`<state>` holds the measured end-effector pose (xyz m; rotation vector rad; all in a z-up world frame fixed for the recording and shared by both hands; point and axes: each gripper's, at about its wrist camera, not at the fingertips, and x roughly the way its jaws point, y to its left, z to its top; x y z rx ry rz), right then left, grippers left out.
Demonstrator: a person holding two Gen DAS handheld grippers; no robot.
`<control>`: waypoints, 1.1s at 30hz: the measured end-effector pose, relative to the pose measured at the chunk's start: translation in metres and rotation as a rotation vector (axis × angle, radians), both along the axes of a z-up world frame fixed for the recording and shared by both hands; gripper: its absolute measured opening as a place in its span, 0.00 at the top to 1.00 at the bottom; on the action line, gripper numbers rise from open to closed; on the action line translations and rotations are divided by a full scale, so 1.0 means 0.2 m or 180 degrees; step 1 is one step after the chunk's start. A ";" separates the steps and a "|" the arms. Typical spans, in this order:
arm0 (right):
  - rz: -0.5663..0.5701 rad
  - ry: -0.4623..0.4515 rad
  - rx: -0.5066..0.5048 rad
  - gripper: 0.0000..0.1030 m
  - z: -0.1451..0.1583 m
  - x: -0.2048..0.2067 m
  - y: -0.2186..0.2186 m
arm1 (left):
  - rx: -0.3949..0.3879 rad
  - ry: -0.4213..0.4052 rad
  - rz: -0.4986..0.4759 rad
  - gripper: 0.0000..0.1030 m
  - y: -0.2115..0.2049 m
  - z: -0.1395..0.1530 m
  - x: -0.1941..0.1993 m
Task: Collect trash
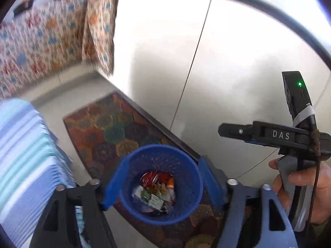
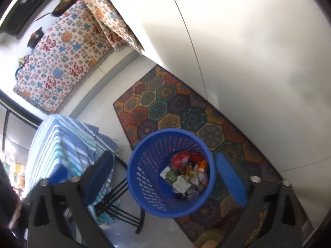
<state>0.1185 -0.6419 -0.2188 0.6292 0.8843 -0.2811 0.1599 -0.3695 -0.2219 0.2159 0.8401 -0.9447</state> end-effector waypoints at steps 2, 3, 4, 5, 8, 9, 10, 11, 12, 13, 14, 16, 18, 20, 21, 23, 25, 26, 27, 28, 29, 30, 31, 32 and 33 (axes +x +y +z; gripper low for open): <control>0.0049 -0.0034 -0.0070 0.00 0.07 -0.11 0.07 | -0.0066 0.0010 0.0005 0.12 0.09 0.06 -0.07; 0.0048 -0.0042 -0.0104 0.00 0.09 -0.16 0.10 | -0.0058 0.0064 -0.0005 0.08 0.13 0.08 -0.09; 0.0043 -0.0027 -0.0151 0.00 0.10 -0.22 0.14 | -0.0022 0.0133 -0.0034 0.00 0.16 0.08 -0.12; 0.0028 0.0001 -0.0203 0.00 0.11 -0.27 0.18 | 0.0025 0.0177 -0.0060 0.00 0.19 0.09 -0.15; 0.0015 0.0145 -0.0398 0.00 0.12 -0.41 0.30 | 0.0140 0.0132 -0.0025 0.00 0.26 0.13 -0.24; 0.0028 0.0167 -0.0447 0.00 0.14 -0.44 0.32 | 0.0171 0.0139 0.0005 0.00 0.29 0.14 -0.26; 0.0057 0.0190 -0.0511 0.00 0.15 -0.48 0.37 | 0.0190 0.0163 0.0026 0.00 0.31 0.14 -0.27; 0.0082 0.0211 -0.0568 0.00 0.17 -0.51 0.39 | 0.0203 0.0189 0.0048 0.00 0.33 0.14 -0.28; 0.0095 0.0223 -0.0652 0.00 0.19 -0.54 0.42 | 0.0204 0.0192 0.0066 0.00 0.34 0.15 -0.29; 0.0092 0.0228 -0.0729 0.00 0.21 -0.57 0.44 | 0.0230 0.0170 0.0106 0.00 0.36 0.16 -0.30; 0.0072 0.0246 -0.0830 0.00 0.24 -0.60 0.46 | 0.0270 0.0131 0.0158 0.00 0.38 0.18 -0.31; 0.0048 0.0274 -0.0958 0.00 0.28 -0.66 0.50 | 0.0314 0.0046 0.0245 0.00 0.41 0.20 -0.34; 0.0015 0.0270 -0.0995 0.00 0.32 -0.70 0.52 | 0.0360 -0.0070 0.0305 0.00 0.43 0.23 -0.36; -0.0031 0.0261 -0.0993 0.00 0.36 -0.74 0.53 | 0.0364 -0.0157 0.0323 0.00 0.44 0.26 -0.39; -0.0042 0.0256 -0.0983 0.00 0.36 -0.75 0.53 | 0.0373 -0.0156 0.0330 0.00 0.44 0.26 -0.39; -0.0058 0.0231 -0.0960 0.00 0.39 -0.77 0.53 | 0.0403 -0.0132 0.0325 0.00 0.45 0.27 -0.40; -0.0054 0.0201 -0.0982 0.00 0.41 -0.79 0.54 | 0.0466 -0.0115 0.0251 0.00 0.44 0.28 -0.41; -0.0043 0.0194 -0.1003 0.00 0.42 -0.79 0.54 | 0.0495 -0.0119 0.0233 0.00 0.44 0.28 -0.41; -0.0042 0.0165 -0.1013 0.00 0.43 -0.80 0.55 | 0.0499 -0.0118 0.0226 0.00 0.43 0.30 -0.41; -0.0032 0.0146 -0.1013 0.00 0.43 -0.80 0.55 | 0.0500 -0.0106 0.0207 0.00 0.43 0.30 -0.42; -0.0004 0.0137 -0.1007 0.00 0.44 -0.80 0.56 | 0.0491 -0.0092 0.0194 0.00 0.43 0.30 -0.42; 0.0022 0.0140 -0.1013 0.00 0.44 -0.80 0.57 | 0.0475 -0.0081 0.0182 0.00 0.43 0.30 -0.42; 0.0041 0.0139 -0.1027 0.00 0.45 -0.80 0.57 | 0.0465 -0.0068 0.0174 0.00 0.43 0.30 -0.42; 0.0066 0.0135 -0.1044 0.00 0.45 -0.80 0.58 | 0.0465 -0.0062 0.0177 0.00 0.43 0.30 -0.42; 0.0093 0.0139 -0.1056 0.00 0.45 -0.80 0.60 | 0.0464 -0.0056 0.0177 0.00 0.43 0.30 -0.42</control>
